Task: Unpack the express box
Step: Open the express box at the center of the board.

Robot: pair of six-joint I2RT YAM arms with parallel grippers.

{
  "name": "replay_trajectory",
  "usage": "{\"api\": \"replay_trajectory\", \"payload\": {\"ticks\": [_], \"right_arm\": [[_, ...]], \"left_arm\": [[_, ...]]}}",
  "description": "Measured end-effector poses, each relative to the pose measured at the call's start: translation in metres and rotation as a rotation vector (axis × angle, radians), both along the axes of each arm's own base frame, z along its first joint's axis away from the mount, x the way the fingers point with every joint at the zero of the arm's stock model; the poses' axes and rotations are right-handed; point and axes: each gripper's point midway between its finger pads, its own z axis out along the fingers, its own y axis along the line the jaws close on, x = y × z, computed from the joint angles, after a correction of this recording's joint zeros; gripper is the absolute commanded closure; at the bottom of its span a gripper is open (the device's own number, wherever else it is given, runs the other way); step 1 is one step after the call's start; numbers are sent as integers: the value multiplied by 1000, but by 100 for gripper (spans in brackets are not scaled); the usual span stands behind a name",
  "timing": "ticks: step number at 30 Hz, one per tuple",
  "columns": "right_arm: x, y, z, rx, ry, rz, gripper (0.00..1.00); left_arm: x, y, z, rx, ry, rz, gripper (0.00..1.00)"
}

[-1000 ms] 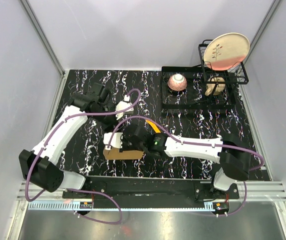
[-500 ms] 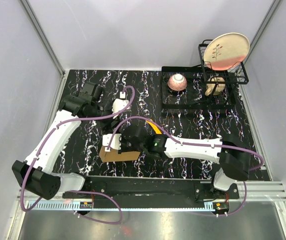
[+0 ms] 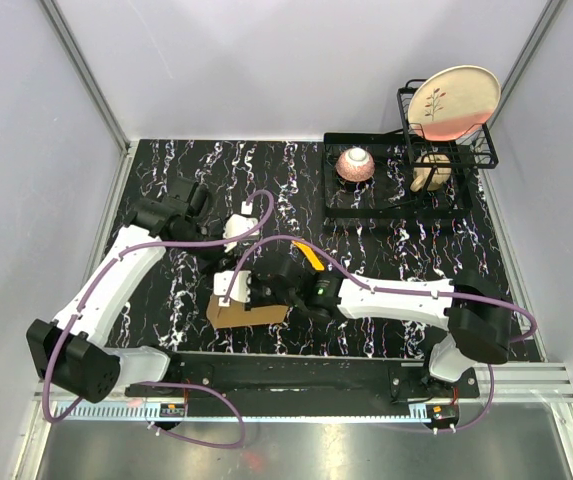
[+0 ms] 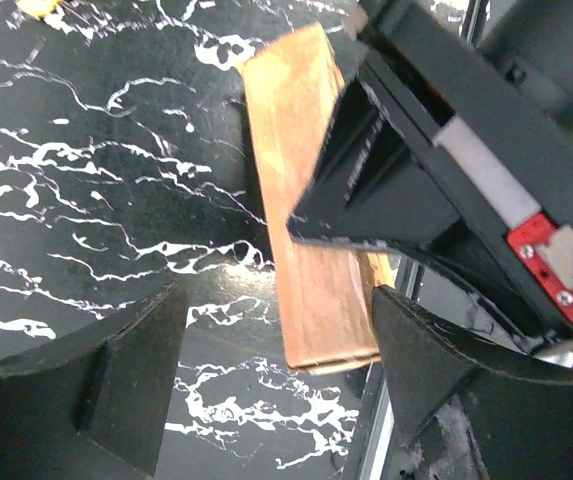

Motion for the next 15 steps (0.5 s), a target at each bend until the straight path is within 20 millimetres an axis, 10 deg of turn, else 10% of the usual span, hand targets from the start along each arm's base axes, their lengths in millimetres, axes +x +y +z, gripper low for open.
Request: {"api": "replay_trajectory", "payload": {"ticks": [15], "right_arm": [[5,-4,1,0,-2,-17,100]], "left_arm": [[-3,3,-9,29,31,31,28]]}}
